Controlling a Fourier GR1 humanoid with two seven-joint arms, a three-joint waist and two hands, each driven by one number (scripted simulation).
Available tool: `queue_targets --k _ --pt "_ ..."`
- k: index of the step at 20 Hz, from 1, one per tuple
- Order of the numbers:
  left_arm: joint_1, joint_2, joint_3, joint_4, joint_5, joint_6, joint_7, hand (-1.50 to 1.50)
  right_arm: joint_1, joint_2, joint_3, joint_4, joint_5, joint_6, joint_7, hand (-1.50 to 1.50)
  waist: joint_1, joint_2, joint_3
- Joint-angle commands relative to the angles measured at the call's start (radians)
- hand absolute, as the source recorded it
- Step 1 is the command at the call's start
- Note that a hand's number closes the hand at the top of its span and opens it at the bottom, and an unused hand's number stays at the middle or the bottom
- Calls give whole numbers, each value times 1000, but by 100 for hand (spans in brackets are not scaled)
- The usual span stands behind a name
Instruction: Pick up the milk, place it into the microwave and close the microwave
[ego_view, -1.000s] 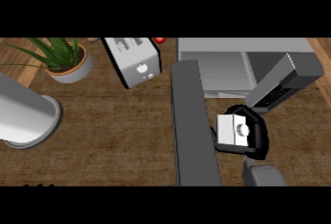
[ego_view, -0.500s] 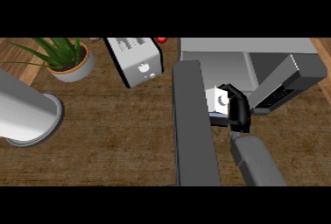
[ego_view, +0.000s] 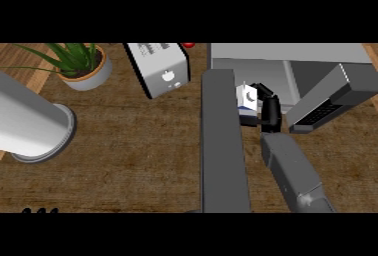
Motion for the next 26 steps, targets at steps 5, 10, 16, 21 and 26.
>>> queue_targets --k 5,10,16,21,26 --pt "-44 20 13 2 27 -19 43 -150 -151 -77 -45 254 43 -77 -34 150 23 13 1" --pt "-54 13 -10 -6 5 -9 56 -150 -186 -83 -35 306 77 -149 -69 150 52 28 3" --pt "-40 21 2 3 7 -31 24 -150 -213 -128 -15 332 122 -238 -130 150 72 32 4" --pt "-62 19 -1 34 10 -44 20 -150 -243 -177 -37 341 113 -226 -138 150 76 38 4" --pt "-76 17 7 34 15 -38 26 -150 -266 -158 -102 306 57 -238 -187 150 90 47 7"
